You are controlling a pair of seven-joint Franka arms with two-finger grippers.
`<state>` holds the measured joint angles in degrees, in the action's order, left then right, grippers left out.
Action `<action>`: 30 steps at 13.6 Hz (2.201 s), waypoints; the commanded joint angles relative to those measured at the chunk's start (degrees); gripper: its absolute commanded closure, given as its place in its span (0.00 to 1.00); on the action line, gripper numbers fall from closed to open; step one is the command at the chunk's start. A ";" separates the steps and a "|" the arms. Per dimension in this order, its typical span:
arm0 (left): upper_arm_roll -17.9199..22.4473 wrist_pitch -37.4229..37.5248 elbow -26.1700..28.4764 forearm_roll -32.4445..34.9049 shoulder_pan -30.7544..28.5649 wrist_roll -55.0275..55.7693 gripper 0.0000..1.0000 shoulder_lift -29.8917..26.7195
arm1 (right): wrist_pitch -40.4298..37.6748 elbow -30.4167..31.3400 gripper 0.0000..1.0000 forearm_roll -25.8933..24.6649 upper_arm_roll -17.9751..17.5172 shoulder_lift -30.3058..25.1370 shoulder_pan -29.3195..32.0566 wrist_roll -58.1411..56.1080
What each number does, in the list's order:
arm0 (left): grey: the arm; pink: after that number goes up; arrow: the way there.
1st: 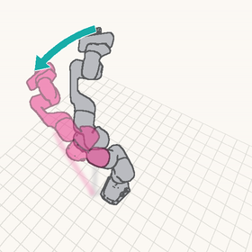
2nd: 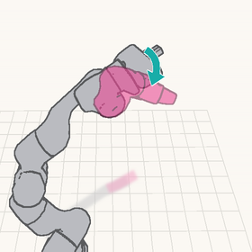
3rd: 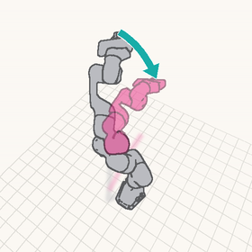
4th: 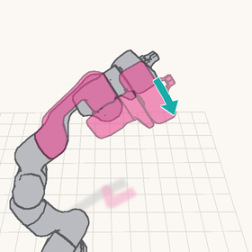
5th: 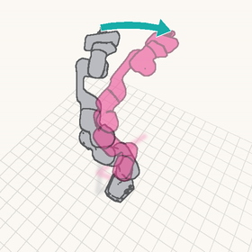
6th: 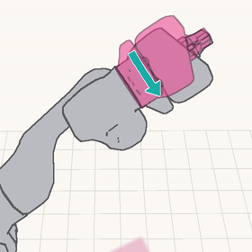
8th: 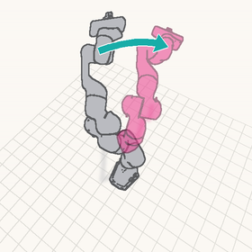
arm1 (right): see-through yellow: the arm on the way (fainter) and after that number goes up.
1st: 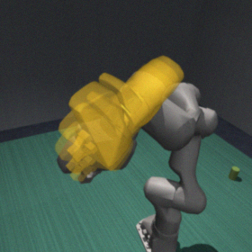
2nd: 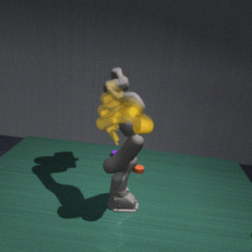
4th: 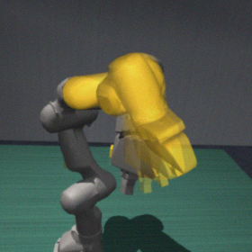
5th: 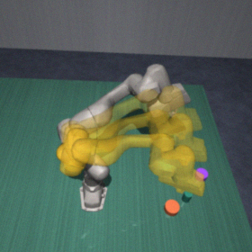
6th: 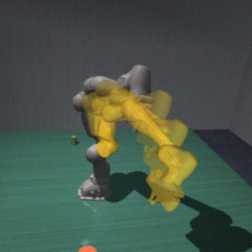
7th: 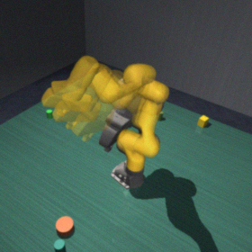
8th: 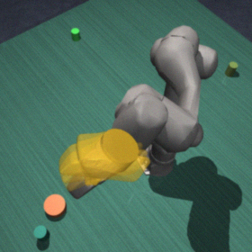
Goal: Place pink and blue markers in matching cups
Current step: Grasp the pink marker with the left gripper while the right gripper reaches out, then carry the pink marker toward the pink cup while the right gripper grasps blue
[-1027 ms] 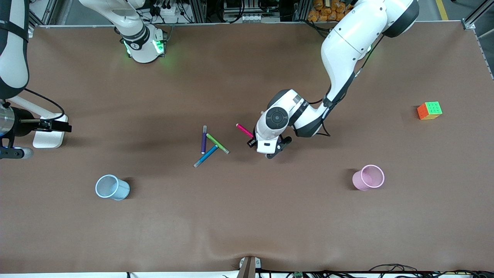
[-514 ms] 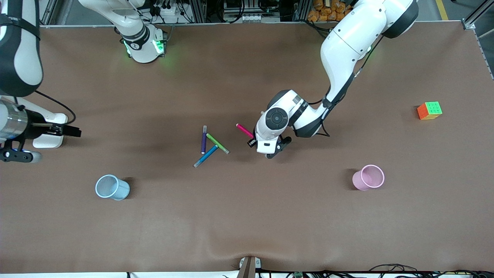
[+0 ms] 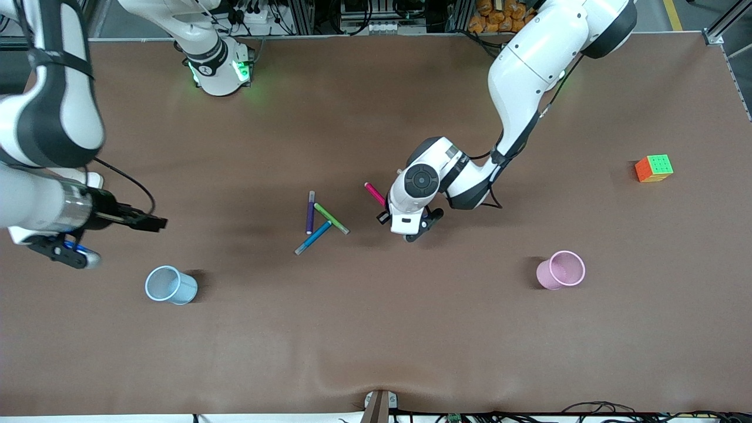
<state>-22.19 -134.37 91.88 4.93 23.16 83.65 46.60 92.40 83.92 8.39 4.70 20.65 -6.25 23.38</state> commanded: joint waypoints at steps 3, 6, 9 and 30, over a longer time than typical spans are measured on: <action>-0.14 4.26 -0.38 0.95 -1.71 1.60 1.00 -3.61 | 2.96 -0.60 0.10 1.54 0.22 4.04 -3.40 5.36; -0.14 9.46 -0.47 0.96 -4.52 1.60 1.00 -9.14 | 6.73 -0.25 0.13 4.70 0.22 6.06 -4.82 11.85; -0.14 13.07 -0.56 1.22 -8.39 1.43 1.00 -14.07 | 11.11 -0.25 0.13 5.58 0.13 9.22 -7.89 18.52; 0.83 18.53 -2.76 37.39 -27.56 -15.56 1.00 -19.46 | 30.91 2.29 0.57 16.31 0.13 24.87 -17.91 27.25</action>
<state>-21.20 -116.19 89.82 36.31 -4.94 63.71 25.08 122.01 85.46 23.10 4.38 45.26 -23.13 50.12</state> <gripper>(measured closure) 0.837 0.564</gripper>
